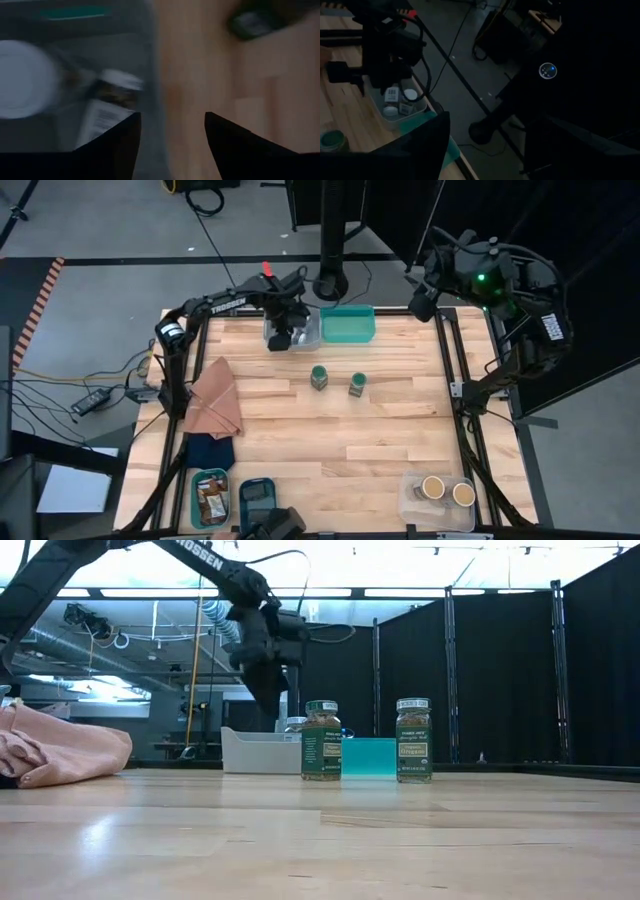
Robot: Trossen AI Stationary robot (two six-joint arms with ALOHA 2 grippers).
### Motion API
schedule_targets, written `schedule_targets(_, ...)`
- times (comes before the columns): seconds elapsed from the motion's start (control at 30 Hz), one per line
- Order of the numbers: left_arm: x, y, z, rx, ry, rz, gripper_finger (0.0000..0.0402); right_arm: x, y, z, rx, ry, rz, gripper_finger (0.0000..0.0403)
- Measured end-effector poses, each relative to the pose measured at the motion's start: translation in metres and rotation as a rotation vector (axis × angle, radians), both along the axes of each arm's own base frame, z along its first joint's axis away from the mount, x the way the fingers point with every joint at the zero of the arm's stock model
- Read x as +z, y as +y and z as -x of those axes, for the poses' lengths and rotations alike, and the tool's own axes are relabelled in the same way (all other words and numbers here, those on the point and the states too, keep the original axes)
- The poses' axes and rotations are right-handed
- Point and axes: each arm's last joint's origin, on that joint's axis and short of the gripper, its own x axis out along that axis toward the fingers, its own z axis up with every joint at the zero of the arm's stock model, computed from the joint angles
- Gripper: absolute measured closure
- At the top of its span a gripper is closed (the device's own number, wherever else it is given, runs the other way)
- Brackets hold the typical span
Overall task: Sort spices by type
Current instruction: Put the white spice bottle into the gray bin
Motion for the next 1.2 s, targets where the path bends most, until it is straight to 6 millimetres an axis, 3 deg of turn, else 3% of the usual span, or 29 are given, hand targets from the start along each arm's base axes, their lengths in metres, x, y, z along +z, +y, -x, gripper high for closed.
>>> schedule_targets(0.27, -0.010, 0.009, -0.013, 0.008, -0.104, -0.133, 0.0176, -0.001, 0.000, 0.001, -0.005, -0.001, -0.008, 0.0095)
schedule_targets(0.57, -0.043, -0.003, -0.029, -0.106, 0.047, -0.175, 0.0176, -0.002, 0.000, 0.001, -0.010, 0.001, -0.018, 0.0096)
schedule_targets(0.73, -0.041, -0.002, -0.031, -0.115, 0.081, -0.241, 0.0173, -0.002, 0.001, 0.001, -0.008, -0.006, -0.036, 0.0097)
schedule_targets(1.03, -0.019, 0.005, -0.032, -0.076, 0.053, -0.233, 0.0128, -0.003, 0.001, 0.002, -0.006, 0.008, -0.040, 0.0098)
schedule_targets(1.2, -0.025, 0.011, -0.030, -0.064, 0.059, -0.212, 0.0111, -0.003, 0.001, 0.002, -0.006, 0.009, -0.040, 0.0101)
